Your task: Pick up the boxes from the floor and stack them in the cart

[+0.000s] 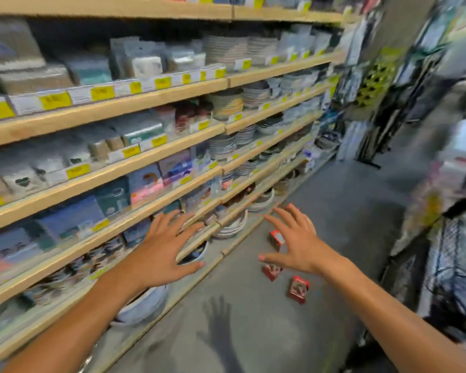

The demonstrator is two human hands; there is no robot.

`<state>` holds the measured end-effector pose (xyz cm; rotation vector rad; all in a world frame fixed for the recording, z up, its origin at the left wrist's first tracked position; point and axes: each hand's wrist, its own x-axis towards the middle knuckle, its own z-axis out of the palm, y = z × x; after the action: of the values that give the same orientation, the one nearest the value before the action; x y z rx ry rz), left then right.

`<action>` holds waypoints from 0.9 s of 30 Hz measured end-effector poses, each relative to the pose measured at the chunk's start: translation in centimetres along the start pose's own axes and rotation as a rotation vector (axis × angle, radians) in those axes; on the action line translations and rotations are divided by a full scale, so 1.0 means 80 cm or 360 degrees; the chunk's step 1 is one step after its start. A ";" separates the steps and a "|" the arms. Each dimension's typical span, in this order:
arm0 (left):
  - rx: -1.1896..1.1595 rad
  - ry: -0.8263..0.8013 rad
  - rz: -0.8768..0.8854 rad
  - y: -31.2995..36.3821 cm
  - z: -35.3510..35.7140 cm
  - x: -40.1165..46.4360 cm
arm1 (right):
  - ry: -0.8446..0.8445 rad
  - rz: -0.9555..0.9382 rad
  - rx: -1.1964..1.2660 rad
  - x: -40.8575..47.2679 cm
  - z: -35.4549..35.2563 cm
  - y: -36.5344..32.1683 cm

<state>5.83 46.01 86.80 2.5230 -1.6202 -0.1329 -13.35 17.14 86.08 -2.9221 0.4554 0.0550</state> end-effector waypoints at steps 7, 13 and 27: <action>-0.0005 -0.0055 0.0244 0.122 0.028 0.164 | -0.0005 0.0396 0.0147 -0.044 0.004 0.185; -0.0047 -0.0148 0.0388 0.227 0.077 0.298 | -0.0019 0.0613 0.0252 -0.083 0.001 0.325; -0.0174 -0.0395 0.0712 0.294 0.178 0.550 | 0.0033 0.0921 0.0464 -0.060 0.036 0.498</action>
<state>0.90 -4.63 76.72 2.0677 -2.1591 -0.4822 -30.10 -18.18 76.57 -2.4214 1.1849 0.0321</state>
